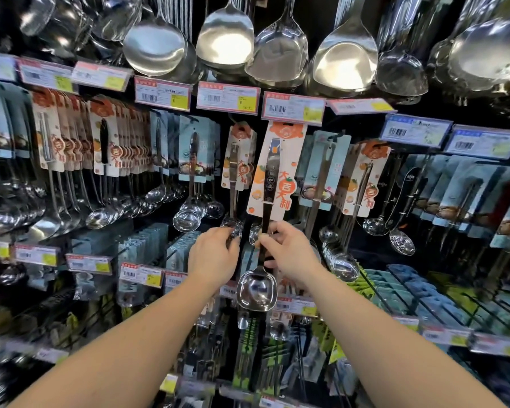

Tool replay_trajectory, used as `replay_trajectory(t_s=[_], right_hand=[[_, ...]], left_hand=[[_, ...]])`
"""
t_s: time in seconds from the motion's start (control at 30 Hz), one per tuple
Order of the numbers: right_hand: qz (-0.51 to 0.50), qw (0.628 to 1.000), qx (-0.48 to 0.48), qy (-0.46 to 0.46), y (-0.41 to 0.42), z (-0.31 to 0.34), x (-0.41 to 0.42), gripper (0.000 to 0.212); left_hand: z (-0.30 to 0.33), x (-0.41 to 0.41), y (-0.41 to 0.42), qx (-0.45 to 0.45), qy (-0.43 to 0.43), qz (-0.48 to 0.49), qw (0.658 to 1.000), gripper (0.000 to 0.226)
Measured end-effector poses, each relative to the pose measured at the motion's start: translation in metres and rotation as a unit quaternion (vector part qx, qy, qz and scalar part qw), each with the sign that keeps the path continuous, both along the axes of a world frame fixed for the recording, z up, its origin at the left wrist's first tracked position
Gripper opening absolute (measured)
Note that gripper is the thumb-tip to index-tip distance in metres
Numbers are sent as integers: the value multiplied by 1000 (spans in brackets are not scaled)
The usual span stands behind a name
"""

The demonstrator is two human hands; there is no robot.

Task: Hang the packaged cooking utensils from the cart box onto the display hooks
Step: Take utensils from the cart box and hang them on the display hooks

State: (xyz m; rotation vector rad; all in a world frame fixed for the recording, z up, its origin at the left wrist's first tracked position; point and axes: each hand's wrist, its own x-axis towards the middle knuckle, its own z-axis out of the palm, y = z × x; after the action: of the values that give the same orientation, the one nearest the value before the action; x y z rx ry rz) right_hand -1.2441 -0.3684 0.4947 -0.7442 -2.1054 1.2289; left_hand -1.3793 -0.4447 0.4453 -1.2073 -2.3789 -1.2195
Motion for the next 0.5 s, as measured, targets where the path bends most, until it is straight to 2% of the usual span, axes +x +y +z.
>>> replay_trajectory(t_s=[0.3,0.5], right_hand=[[-22,1000,-13,-16,19,1,-8,22],[-142,989,-9,-35,39,-17,-16,57]], left_hand=[[-15,-7,4,-32,-10,-6,999,42],[-18,-13,0,-56,-14,-10,998,43]])
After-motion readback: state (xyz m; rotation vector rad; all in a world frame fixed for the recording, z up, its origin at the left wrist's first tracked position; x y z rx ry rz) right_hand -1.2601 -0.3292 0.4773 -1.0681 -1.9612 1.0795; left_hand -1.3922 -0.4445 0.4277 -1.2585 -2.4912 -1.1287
